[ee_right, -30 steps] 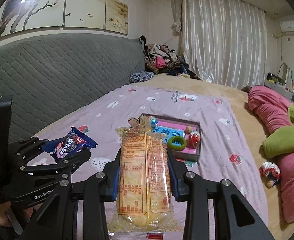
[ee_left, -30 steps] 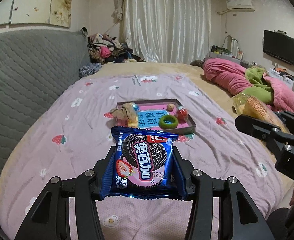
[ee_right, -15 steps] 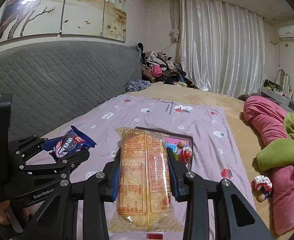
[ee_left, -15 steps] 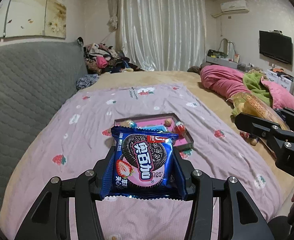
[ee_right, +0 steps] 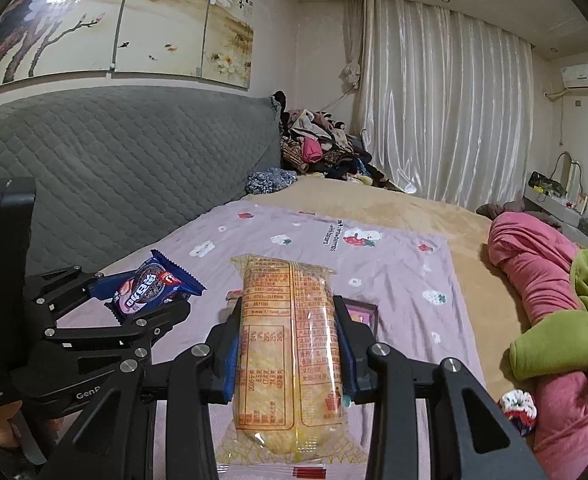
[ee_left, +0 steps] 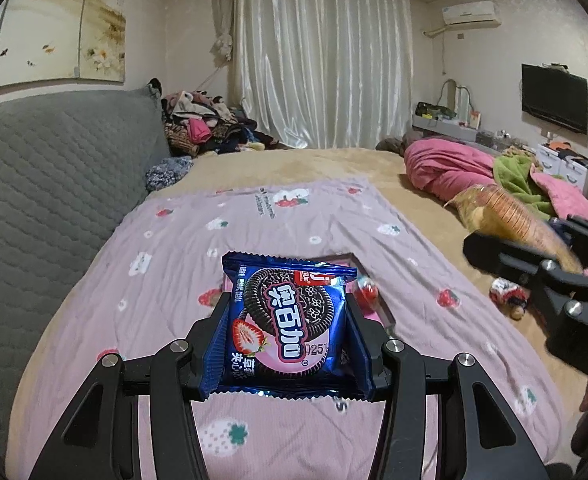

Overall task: Organize objects
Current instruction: 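Lift the cookie pack and bread pack and carry them toward the tray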

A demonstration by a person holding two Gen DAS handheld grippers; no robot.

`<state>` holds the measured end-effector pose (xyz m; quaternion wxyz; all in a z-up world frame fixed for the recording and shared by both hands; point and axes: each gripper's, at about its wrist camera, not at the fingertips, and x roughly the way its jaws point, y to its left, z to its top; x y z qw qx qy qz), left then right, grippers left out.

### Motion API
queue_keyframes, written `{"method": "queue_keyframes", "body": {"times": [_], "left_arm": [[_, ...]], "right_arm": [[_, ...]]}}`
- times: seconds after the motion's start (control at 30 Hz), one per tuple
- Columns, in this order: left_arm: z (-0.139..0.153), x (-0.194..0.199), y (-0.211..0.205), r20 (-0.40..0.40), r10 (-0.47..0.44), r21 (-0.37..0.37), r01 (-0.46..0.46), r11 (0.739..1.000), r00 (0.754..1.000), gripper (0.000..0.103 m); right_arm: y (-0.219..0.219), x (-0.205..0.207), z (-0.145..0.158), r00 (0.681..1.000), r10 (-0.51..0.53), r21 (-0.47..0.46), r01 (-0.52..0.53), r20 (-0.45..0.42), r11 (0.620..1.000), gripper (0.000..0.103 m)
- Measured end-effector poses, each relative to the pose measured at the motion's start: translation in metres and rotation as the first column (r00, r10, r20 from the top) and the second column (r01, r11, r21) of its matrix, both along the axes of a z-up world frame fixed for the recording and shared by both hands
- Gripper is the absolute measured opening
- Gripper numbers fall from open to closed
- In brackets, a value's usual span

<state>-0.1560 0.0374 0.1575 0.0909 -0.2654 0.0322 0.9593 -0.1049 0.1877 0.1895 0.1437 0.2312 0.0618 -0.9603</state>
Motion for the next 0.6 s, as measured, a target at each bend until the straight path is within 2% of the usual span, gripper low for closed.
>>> {"method": "queue_keyframes", "body": {"times": [0.27,0.6], "left_arm": [[-0.002,-0.049,0.012,0.009,-0.003,-0.003,0.003,1.0,1.0,0.053],[-0.026,-0.109,0.023,0.04,-0.007,-0.008,0.007,1.0,0.999,0.053]], "right_arm": [[0.003,-0.041,-0.01,1.0,0.002,-0.003,-0.002,0.019,1.0,0.039],[0.015,-0.088,-0.019,1.0,-0.02,-0.007,0.02,0.015,1.0,0.039]]}}
